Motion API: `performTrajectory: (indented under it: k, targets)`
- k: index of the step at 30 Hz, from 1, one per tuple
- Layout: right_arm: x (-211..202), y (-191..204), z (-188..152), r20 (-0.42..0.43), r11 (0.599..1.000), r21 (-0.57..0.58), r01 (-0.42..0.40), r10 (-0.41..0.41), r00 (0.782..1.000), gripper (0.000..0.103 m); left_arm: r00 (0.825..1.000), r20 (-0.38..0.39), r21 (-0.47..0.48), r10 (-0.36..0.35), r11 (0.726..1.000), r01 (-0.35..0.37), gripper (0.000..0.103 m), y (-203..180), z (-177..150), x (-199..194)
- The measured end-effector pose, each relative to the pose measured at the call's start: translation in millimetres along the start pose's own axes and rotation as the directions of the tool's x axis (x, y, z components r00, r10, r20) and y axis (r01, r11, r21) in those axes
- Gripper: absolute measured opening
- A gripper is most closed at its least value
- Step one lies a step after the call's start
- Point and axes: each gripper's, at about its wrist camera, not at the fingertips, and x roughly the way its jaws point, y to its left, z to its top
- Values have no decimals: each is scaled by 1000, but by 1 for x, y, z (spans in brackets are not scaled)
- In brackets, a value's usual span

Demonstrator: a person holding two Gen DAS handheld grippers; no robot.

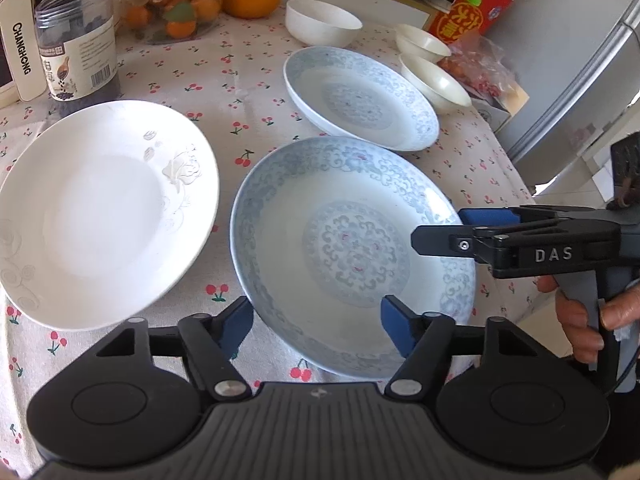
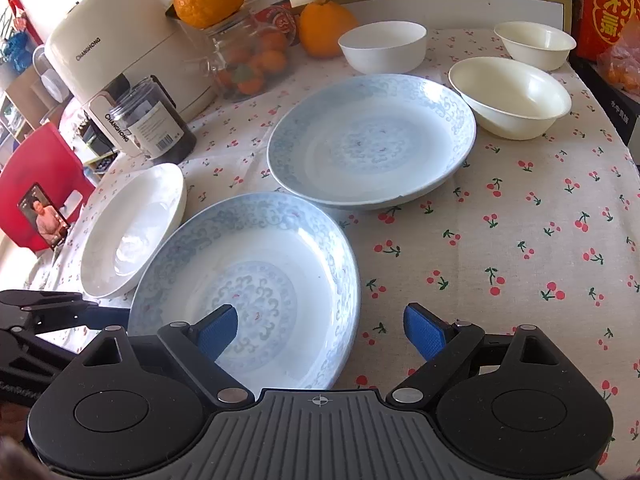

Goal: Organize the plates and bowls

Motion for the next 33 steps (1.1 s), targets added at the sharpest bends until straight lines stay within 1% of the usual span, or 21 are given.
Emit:
performTrajectory:
  k: [2,3,6,8,9,11,12,13,14,16,18,20,22,28,33]
  targets:
    - [1,0,-1,1,1000,-1,0,0,1000,89,1000,-4,7,16,1000,-16,59,0,0,2]
    - [2,-1,-1,1,1000,3,2,-2,1000,89,1000,-8,16,29,999,-29,58,0,-1,4]
    - [4,-3,-2,-1,1000,9,13,-13,1000,84,998,-17,30,58,998,-57,52,2,-2,8]
    - [5,-3,-2,-4,1000,8,20,-20,1000,73,998,-8,43,66,997,-65,49,2,-2,8]
    - [5,-3,-3,-6,1000,6,21,-21,1000,69,997,-7,51,71,996,-70,47,1,-2,7]
    - [5,-3,-4,-9,1000,-4,22,-22,1000,54,997,-2,63,72,995,-72,37,0,-3,6]
    - [5,-2,-4,-10,1000,-12,19,-19,1000,49,997,-2,69,78,995,-78,36,-1,-3,6]
    - [5,0,-5,-13,1000,-20,12,-12,1000,39,996,1,77,88,993,-88,35,-2,-3,6]
    - [5,2,-5,-15,1000,-29,6,-7,1000,37,995,3,84,96,992,-96,33,-2,-3,6]
    - [4,5,-6,-8,998,-50,26,-27,1000,35,995,7,87,103,991,-103,30,-1,-3,5]
    - [4,5,-7,-2,997,-62,45,-45,999,30,994,8,78,105,991,-105,26,1,-2,4]
    - [3,3,-7,-4,997,-55,45,-46,999,26,994,7,73,106,992,-106,22,2,-2,3]
    - [2,1,-6,-3,998,-49,45,-45,999,24,994,6,72,108,992,-108,21,3,-2,2]
    - [-4,4,-5,8,996,-68,49,-49,999,23,995,11,68,104,992,-104,21,2,-3,-3]
    - [-9,4,-4,13,998,-57,41,-40,999,23,996,31,61,89,994,-91,21,2,-1,-10]
